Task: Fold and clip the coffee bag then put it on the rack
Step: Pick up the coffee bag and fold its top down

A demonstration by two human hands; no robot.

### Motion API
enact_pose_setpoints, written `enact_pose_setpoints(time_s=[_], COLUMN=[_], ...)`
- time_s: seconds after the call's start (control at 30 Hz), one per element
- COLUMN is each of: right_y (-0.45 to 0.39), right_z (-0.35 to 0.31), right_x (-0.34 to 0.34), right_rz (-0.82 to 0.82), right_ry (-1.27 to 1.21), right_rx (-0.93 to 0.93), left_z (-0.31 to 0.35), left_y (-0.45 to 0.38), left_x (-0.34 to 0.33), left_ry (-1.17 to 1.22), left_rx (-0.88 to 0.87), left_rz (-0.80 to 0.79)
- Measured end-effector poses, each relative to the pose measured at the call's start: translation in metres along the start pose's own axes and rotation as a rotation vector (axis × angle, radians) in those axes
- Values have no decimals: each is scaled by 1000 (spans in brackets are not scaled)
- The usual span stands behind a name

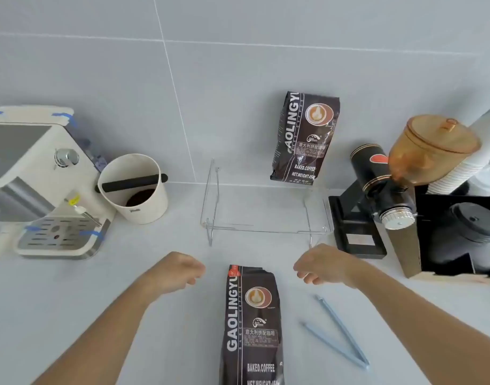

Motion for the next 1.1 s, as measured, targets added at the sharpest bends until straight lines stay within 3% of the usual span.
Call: enact_pose_setpoints(time_s=[0.1,0.23,0.4,0.57,0.73,1.1], right_y=[-4,-14,-22,-28,-27,-5], right_z=[19,37,37,45,42,1], right_x=[-24,-55,-81,-79,-95,-73], right_rz=[45,112,123,292,192,333], right_ry=[-273,-403,-453,-406,-570,-471], right_rx=[-50,-80,-74,-67,-89,166], left_z=[-18,-34,-29,-30,-30,-6], left_y=[-16,-25,-26,-30,-29,14], left_x=[-24,-57,-91,-97,-96,-72], left_ry=[165,345,451,575,607,784], left_rx=[61,116,128,104,121,-45], left_rz=[-30,-54,-175,-105,-94,-61])
Point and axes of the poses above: each hand's wrist, its own y-axis away from the middle knuckle, its own x-axis out of the back of the hand, z = x × y, the point moved 9 cm from there along -y, towards the middle knuckle, and after that the axes turned 15 degrees about x, right-handed, at the moved point
